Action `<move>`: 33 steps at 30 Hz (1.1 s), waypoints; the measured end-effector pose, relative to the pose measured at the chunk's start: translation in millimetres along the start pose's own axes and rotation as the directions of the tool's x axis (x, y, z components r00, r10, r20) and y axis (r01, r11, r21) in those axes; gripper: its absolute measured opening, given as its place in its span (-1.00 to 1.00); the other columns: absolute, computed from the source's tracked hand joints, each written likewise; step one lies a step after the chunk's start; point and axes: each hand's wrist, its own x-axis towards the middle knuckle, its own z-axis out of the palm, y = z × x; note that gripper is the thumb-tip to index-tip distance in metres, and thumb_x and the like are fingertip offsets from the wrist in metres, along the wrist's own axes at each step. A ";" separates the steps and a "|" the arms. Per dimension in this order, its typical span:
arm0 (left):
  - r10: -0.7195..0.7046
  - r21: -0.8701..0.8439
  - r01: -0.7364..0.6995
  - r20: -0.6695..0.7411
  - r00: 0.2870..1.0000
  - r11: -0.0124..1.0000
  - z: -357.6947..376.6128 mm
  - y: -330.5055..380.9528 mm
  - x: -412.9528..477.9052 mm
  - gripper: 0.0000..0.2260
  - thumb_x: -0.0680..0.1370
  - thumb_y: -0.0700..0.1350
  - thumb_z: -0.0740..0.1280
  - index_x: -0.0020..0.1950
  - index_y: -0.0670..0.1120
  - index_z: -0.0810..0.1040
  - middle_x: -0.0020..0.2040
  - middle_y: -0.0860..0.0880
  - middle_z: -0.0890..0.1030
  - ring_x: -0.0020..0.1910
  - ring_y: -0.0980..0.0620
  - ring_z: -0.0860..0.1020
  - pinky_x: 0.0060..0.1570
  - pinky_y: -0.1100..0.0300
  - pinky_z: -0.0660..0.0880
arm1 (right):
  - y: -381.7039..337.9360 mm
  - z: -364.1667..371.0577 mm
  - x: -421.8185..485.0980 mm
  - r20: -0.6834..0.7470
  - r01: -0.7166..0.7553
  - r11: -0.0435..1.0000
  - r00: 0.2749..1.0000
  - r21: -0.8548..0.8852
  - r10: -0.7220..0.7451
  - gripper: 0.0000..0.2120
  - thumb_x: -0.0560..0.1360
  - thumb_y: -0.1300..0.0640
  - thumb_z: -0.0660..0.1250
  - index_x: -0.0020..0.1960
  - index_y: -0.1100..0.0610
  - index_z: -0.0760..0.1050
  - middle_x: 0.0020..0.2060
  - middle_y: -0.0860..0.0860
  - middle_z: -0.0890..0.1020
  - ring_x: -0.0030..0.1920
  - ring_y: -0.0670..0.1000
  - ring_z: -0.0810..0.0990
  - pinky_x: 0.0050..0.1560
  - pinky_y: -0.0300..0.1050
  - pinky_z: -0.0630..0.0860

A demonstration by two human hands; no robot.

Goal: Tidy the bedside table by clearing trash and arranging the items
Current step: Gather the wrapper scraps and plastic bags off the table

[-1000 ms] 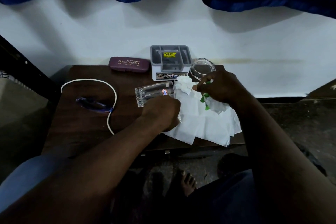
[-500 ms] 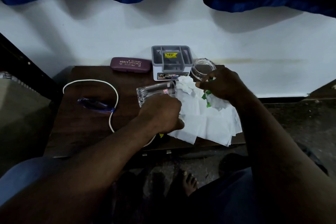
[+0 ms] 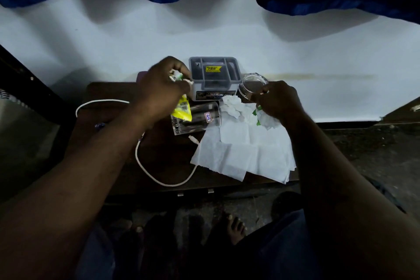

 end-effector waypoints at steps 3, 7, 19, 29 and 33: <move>-0.056 -0.173 0.037 -0.104 0.993 0.984 -7.1 -2.0 8.7 -0.90 0.38 -0.14 0.43 -0.19 0.06 0.68 -0.34 0.06 0.70 -0.32 0.11 0.62 -0.16 0.13 0.55 | 2.4 7.3 2.3 -0.044 0.004 1.000 0.999 -0.030 -0.005 -0.61 0.40 -0.25 0.50 -0.02 0.06 0.70 -0.02 0.06 0.70 0.01 0.15 0.64 -0.15 -0.15 0.42; -0.088 -0.256 0.050 -0.139 0.986 0.965 -5.5 -4.3 11.9 -0.86 0.38 -0.01 0.56 -0.25 -0.03 0.67 -0.38 0.03 0.66 -0.41 0.09 0.55 -0.20 0.08 0.56 | -8.8 25.0 -2.6 0.039 0.058 0.993 0.998 -0.105 -0.054 -0.60 0.38 -0.21 0.56 0.15 -0.09 0.68 -0.03 -0.10 0.69 0.06 0.03 0.63 0.06 -0.15 0.56; -0.014 -0.040 0.011 -0.075 0.997 0.999 -7.2 -10.7 9.5 -0.78 0.41 0.10 0.58 -0.23 -0.02 0.66 -0.35 0.06 0.66 -0.30 -0.01 0.60 -0.08 -0.01 0.60 | -44.9 18.9 -5.1 -0.034 0.074 0.967 0.996 -0.244 -0.085 -0.73 0.41 -0.10 0.44 0.03 0.03 0.65 0.10 0.01 0.68 0.14 0.15 0.65 0.09 -0.07 0.56; -0.105 -0.317 0.096 -0.012 0.994 0.943 -2.6 -8.5 10.4 -0.73 0.34 0.07 0.61 -0.20 -0.09 0.68 -0.35 -0.10 0.64 -0.37 -0.02 0.54 -0.23 0.09 0.50 | -43.7 -26.4 -12.8 -0.020 -0.080 0.907 0.995 0.414 0.097 -0.74 0.39 0.01 0.45 -0.42 0.08 0.54 -0.49 -0.03 0.52 -0.36 0.09 0.52 -0.22 -0.04 0.50; -0.161 -0.457 0.134 -0.021 0.987 0.879 12.1 1.2 8.0 -0.73 0.32 0.11 0.56 -0.20 -0.07 0.68 -0.34 -0.02 0.58 -0.32 -0.01 0.49 -0.22 0.08 0.45 | -39.8 -31.8 -16.1 -0.013 -0.094 0.803 0.992 0.589 0.125 -0.89 0.30 0.09 0.45 -0.33 0.09 0.56 -0.43 0.02 0.52 -0.40 0.02 0.47 -0.26 -0.13 0.42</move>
